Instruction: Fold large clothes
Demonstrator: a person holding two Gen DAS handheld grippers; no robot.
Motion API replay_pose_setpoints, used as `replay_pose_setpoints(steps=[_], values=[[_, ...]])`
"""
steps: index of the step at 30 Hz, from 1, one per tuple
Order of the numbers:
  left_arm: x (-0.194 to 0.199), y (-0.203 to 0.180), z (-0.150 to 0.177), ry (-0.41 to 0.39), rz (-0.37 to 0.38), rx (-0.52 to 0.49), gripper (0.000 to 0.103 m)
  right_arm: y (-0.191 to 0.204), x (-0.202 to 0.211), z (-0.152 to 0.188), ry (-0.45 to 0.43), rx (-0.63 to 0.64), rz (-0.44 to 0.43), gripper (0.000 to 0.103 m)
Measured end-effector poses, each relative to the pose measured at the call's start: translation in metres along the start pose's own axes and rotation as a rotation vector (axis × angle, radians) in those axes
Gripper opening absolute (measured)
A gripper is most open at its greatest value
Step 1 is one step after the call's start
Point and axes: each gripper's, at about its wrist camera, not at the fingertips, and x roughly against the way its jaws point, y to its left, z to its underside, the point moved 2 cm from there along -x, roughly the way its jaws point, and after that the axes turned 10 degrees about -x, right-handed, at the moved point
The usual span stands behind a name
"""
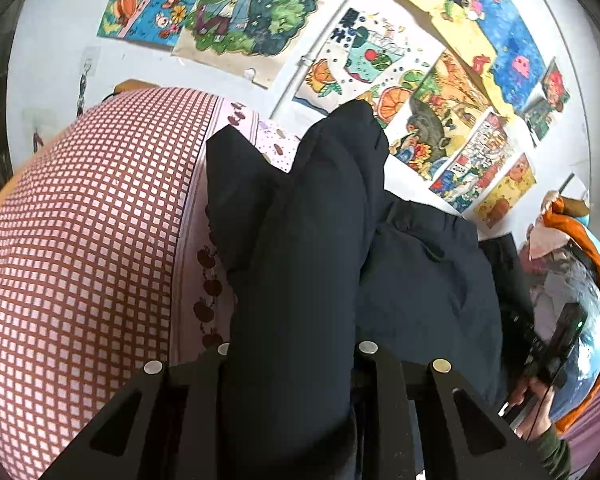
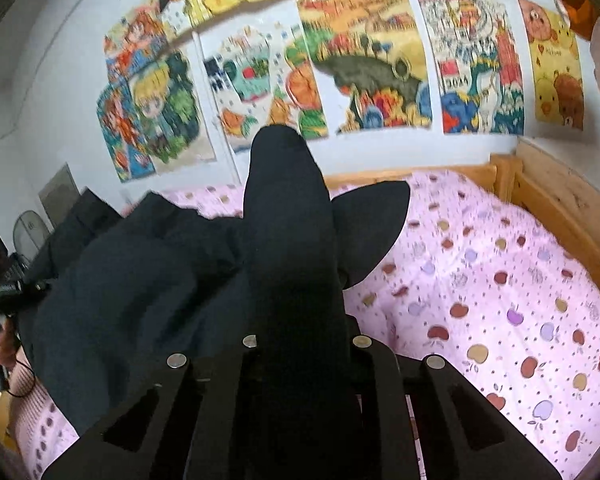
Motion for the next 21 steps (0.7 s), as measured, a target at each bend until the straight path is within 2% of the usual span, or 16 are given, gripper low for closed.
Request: replay_pose_setpoints(steps=[5, 9, 16, 21], values=[[0.021, -0.003, 0.009, -0.006, 0.001, -0.023, 0.023, 0.010, 0.027, -0.005, -0.037, 0.016, -0.025, 0.012], [0.030, -0.010, 0.013, -0.001, -0.010, -0.041, 0.023, 0.015, 0.037, -0.002, -0.032, 0.023, -0.028, 0.012], [0.009, -0.003, 0.033, 0.080, -0.040, -0.007, 0.023, 0.009, 0.032, 0.011, 0.029, 0.022, 0.004, 0.012], [-0.001, 0.000, 0.042, 0.095, -0.077, -0.012, 0.026, -0.005, 0.014, 0.030, 0.101, -0.005, 0.068, 0.012]])
